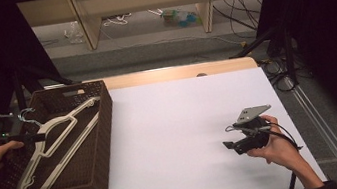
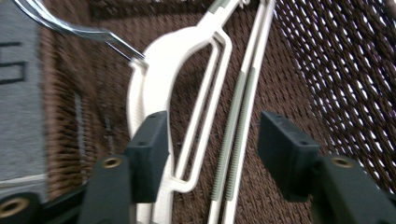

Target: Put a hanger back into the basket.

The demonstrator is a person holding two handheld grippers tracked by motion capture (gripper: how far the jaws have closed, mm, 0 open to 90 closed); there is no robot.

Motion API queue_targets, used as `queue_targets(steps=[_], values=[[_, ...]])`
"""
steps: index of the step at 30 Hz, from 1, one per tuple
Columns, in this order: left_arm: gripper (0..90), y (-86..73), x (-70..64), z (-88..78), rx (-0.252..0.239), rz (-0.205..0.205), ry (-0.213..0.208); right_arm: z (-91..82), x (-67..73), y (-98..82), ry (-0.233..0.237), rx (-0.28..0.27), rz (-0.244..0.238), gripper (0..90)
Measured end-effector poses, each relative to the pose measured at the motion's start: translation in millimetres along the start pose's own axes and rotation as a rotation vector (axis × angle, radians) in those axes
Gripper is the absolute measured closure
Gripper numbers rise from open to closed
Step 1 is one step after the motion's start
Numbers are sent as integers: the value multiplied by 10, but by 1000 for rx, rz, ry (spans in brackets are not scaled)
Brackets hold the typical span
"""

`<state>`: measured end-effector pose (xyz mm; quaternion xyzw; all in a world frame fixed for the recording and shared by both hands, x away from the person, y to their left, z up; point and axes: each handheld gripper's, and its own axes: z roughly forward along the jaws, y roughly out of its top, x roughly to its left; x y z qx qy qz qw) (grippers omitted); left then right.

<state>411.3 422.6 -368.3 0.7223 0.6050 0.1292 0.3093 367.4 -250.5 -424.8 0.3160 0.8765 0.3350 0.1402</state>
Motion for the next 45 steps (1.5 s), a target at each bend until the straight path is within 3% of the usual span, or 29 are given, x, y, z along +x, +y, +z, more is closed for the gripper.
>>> queue_targets(steps=[7,10,12,14,16,19,23,26,27,32,34,36,38,41,44,45], values=[[382,34,-233,-208,-58,89,-48,-8,-4,8,0,-13,14,262],[364,-2,-329,-256,-103,90,-73,-11,-1,10,1,-24,23,259],[363,-28,-387,-297,-136,97,-54,-19,-2,14,-1,-25,27,260],[363,-53,-476,-351,-170,90,-67,-1,-5,7,-14,-50,24,259],[354,-66,-563,-439,-198,91,-72,-20,-12,13,-6,-34,23,259],[349,-107,-752,-560,-264,74,-161,-18,-7,11,-8,-43,25,259],[333,-197,-1091,-597,-297,115,-229,-42,-8,13,-6,-48,32,259],[323,-279,-1377,-562,-310,177,-251,-62,-2,6,-2,-75,60,257],[315,-308,-1472,-540,-312,189,-261,-63,-11,0,-6,-90,49,256],[290,-477,-1913,-362,-345,243,-315,-108,-2,-31,-4,-123,99,234],[280,-535,-2066,-243,-323,268,-342,-110,8,-47,0,-140,110,223],[273,-584,-2174,-133,-315,293,-351,-118,43,-53,0,-135,129,216],[268,-633,-2267,-32,-323,295,-375,-119,62,-61,-13,-153,116,211],[256,-703,-2359,79,-338,322,-373,-147,100,-67,-12,-169,123,201],[242,-822,-2405,188,-344,290,-388,-169,131,-100,-17,-197,142,195],[241,-866,-2408,221,-348,297,-390,-174,142,-114,-10,-198,147,195]])
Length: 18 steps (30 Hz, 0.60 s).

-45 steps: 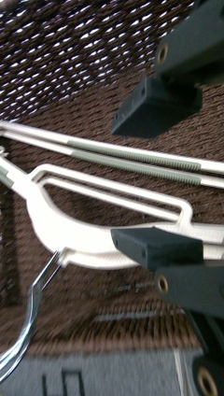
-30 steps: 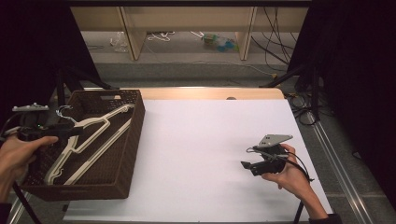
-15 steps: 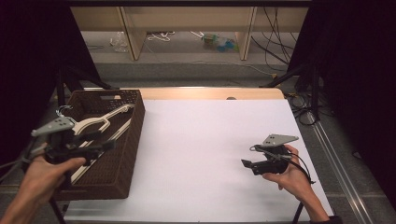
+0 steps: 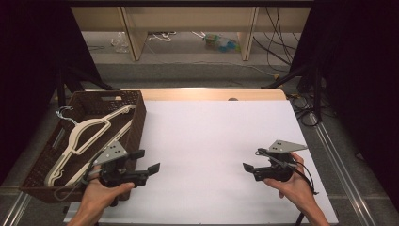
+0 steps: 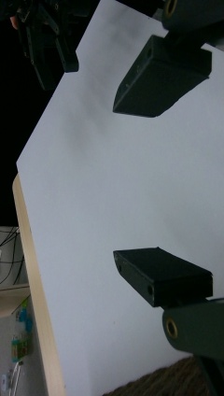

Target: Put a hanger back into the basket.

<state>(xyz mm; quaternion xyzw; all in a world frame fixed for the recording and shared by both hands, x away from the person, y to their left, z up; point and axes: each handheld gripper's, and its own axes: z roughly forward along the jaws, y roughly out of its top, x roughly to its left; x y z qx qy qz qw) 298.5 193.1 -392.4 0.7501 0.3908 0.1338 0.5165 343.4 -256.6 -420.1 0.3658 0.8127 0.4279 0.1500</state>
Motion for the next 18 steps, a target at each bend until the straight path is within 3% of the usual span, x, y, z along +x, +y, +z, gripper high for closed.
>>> queue_targets(steps=[5,7,9,11,13,15,18], values=[[232,-245,-80,19,9,51,9,-44,64,-95,-6,-6,5,189],[226,-337,-116,11,-1,41,14,-68,113,-137,-15,-22,12,185],[217,-406,-137,-1,6,72,31,-96,157,-174,3,-23,21,184],[214,-447,-141,-11,5,91,31,-115,207,-214,3,-35,35,177],[201,-465,-152,-26,-3,67,29,-126,240,-252,-1,-57,21,176],[198,-474,-152,-44,-5,84,32,-155,287,-283,9,-60,39,173],[191,-500,-131,-51,-6,105,38,-189,327,-329,-1,-83,29,171]])
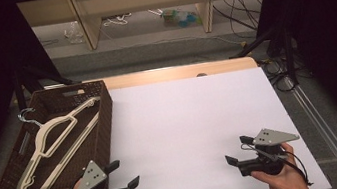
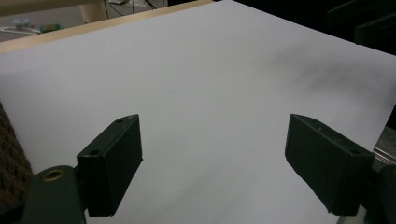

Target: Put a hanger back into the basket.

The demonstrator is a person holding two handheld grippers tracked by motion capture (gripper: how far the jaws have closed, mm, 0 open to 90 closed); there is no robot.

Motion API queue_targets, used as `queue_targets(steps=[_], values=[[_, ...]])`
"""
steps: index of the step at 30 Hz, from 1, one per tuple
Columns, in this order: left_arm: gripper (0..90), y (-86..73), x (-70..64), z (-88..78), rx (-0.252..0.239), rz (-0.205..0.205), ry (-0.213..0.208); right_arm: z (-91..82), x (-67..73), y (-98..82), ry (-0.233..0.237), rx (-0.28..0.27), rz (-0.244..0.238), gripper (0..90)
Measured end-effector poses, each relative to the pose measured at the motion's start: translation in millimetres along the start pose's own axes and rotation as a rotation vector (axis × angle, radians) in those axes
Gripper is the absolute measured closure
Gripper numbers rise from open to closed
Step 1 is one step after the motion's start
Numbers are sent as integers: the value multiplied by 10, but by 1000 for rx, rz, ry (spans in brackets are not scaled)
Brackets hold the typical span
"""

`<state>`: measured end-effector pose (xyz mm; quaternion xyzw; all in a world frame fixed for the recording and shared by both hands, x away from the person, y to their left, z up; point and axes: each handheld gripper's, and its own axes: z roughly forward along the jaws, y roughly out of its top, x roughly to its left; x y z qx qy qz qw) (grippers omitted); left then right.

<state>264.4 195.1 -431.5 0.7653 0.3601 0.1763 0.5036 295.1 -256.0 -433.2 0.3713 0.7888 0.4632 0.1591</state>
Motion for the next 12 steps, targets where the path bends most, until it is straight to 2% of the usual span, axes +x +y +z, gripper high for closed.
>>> queue_targets(steps=[3,5,6,8,10,12], values=[[190,-18,39,-5,-4,-24,-1,-41,22,-26,0,9,-6,170],[190,-19,49,-6,-5,-30,3,-35,32,-45,10,-1,8,170],[190,-18,55,-10,-6,-29,7,-35,26,-47,2,-5,-6,170],[190,-13,71,-19,-5,-20,8,-40,29,-44,15,18,6,169],[189,-13,76,-18,-9,-24,5,-34,14,-48,-4,4,-4,169],[188,-14,74,-14,-8,-23,4,-33,12,-53,-1,5,10,169]])
